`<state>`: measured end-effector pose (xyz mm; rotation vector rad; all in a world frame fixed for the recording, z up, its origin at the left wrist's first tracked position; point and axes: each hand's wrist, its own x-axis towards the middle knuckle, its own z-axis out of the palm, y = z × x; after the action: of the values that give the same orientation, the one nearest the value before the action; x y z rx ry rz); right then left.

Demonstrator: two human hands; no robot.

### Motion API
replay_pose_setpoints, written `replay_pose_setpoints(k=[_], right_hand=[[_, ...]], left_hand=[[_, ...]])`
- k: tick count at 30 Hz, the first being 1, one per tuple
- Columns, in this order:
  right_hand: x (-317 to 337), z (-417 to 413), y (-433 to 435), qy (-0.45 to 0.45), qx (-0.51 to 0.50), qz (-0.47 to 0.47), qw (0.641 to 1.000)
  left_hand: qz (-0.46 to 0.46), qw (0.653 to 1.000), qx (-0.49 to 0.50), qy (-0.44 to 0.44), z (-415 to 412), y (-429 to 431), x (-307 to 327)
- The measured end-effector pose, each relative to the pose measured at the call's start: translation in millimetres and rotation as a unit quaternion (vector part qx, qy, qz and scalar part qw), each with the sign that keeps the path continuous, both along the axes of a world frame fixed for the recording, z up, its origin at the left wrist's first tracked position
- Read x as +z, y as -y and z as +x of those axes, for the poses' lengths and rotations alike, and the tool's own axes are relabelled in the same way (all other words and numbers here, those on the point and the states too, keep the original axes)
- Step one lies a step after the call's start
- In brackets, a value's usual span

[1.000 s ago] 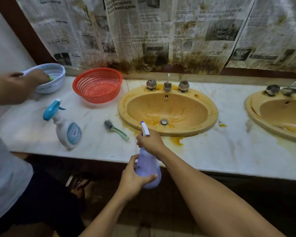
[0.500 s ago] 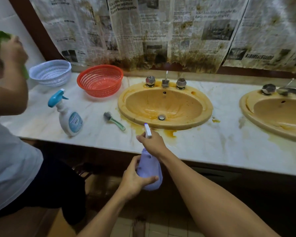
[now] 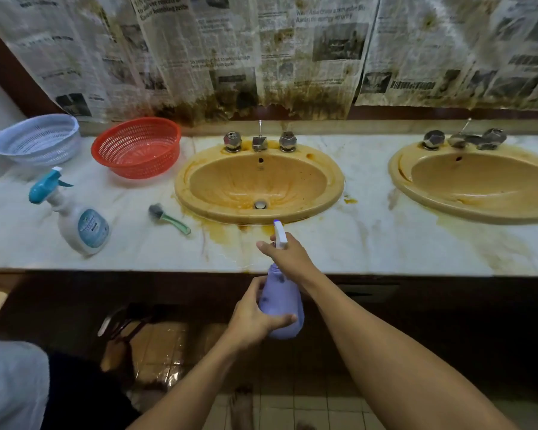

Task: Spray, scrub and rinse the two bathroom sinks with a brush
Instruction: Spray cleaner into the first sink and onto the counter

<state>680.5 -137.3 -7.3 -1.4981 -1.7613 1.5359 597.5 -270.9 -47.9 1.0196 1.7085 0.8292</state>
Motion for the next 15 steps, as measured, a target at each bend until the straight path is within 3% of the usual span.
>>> replay_pose_setpoints(k=[9,15], right_hand=[[2.5,39.9,-4.5,0.068,-0.101,0.022,0.992],[4.8,69.2,-11.3,-0.007,-0.076,0.007,0.997]], left_hand=[[0.017,0.999,-0.046,-0.004,41.7,-8.0,3.9],[0.015,0.997,-0.074,-0.02,54.6,-21.9,7.4]])
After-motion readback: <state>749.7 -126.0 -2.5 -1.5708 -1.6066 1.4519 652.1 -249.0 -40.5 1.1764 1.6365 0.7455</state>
